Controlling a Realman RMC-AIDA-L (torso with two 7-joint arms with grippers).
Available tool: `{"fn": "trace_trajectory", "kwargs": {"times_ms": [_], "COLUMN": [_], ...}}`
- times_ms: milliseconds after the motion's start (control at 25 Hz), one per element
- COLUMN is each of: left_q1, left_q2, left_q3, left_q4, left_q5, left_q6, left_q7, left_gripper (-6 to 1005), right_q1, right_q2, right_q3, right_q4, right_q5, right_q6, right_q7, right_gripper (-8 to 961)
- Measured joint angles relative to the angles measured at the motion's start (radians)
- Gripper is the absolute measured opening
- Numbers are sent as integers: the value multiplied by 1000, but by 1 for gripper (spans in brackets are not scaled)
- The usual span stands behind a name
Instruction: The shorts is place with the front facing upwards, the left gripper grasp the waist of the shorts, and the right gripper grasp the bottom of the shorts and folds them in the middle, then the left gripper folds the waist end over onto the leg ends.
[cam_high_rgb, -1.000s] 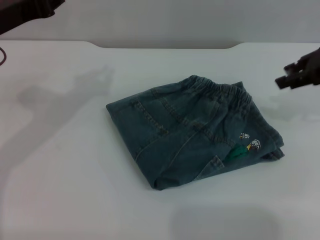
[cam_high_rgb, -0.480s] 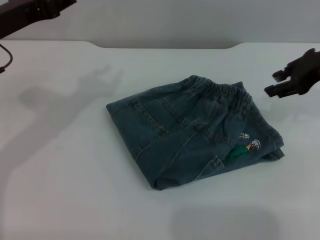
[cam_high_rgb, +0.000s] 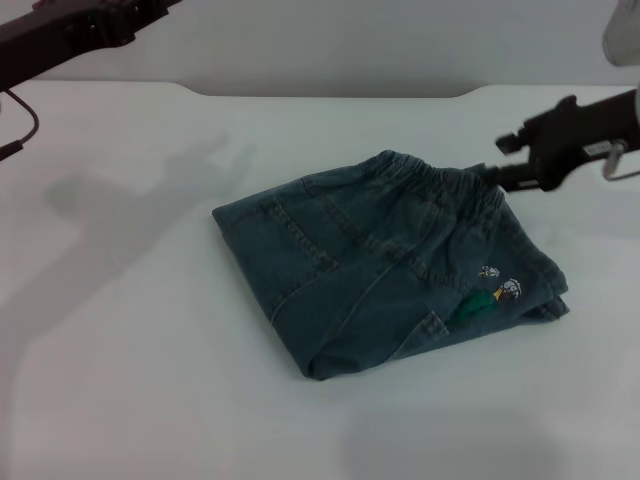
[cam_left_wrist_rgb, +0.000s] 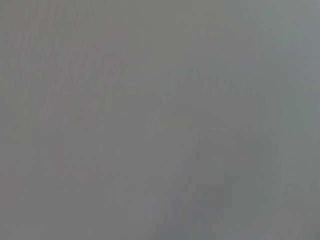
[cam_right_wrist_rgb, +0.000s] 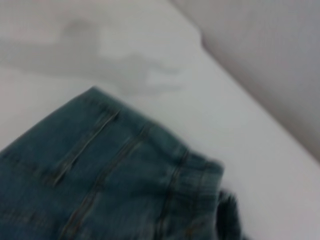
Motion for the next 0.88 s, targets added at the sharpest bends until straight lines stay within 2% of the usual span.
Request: {"fn": "trace_trajectory", "kwargs": {"times_ms": [120,360,640,880], "left_q1": [-1,-10,-13,-14], "left_q2": [0,0,0,0], "left_q3": [6,20,28,30], "left_q4": [0,-2,-2,-2], "left_q5": [2,9,19,20], "left_q6": [0,-4,3,20], "left_q7": [1,3,-2,-2], "left_gripper": [418,418,418,418], "right_q1": [-18,-18,-20,-16], "right_q2": [13,15,16,16], "right_q3": [-3,-7,-42,-73], "right_q4": [0,10,-65,-101], "right_q5": [68,147,133,35], "right_q6": [60,82,62,61], "right_q7": [-4,86,346,495], "right_gripper": [460,459,459,459]}}
